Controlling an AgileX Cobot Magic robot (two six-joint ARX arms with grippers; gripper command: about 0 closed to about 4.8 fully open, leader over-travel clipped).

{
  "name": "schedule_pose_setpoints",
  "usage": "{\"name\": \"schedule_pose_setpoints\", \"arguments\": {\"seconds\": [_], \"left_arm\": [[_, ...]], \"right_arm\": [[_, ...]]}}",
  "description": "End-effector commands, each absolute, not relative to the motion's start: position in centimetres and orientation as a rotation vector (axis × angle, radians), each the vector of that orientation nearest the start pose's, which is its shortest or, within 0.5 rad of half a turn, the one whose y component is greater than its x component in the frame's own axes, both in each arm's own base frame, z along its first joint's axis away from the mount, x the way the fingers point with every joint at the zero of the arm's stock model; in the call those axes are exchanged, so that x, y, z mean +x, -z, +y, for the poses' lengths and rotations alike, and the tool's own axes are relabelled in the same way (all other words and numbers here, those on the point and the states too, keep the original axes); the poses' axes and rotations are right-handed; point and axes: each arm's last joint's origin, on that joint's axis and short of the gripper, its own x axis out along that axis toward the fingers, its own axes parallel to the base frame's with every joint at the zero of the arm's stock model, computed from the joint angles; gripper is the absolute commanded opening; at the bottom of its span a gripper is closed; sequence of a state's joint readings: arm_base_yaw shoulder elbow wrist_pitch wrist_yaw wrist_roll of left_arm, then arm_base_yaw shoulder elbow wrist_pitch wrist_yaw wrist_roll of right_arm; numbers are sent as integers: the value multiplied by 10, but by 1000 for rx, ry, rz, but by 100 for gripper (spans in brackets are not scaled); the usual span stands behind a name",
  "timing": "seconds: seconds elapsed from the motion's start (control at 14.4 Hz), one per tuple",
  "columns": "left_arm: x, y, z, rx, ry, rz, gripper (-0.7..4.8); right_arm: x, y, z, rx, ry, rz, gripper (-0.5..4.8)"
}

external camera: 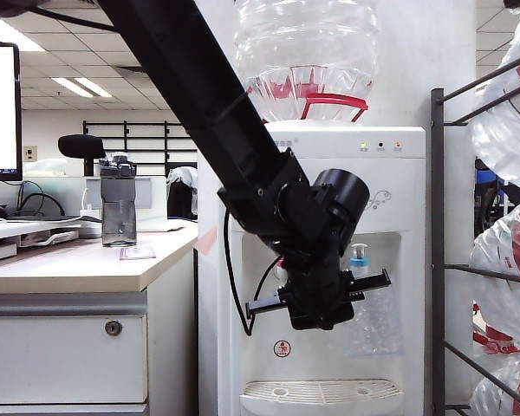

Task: Pick up the plastic mug from the left desk, go to the cold water outlet of the water dispenser, press the vertical switch to get some water, then put the mug back on the desk.

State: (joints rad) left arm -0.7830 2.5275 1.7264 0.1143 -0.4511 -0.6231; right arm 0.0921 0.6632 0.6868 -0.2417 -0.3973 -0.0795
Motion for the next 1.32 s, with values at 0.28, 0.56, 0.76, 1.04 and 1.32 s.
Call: {"name": "schedule_pose_setpoints", "arguments": {"seconds": [0.28, 0.56, 0.76, 1.04, 1.32], "left_arm": [[382, -68, -362, -254, 112, 552, -6], [382, -69, -363, -262, 116, 542, -6], [382, -69, -364, -266, 121, 540, -6], [382, -69, -364, -265, 121, 540, -6], [382, -69, -364, -263, 120, 543, -6]], "right_arm": [[146, -315, 25, -48, -496, 174, -5], [154, -311, 24, -196, -449, 169, -5], [175, -302, 26, -318, -475, 179, -5], [208, -289, 29, -552, -497, 124, -5], [241, -275, 34, -557, -547, 58, -5]]}}
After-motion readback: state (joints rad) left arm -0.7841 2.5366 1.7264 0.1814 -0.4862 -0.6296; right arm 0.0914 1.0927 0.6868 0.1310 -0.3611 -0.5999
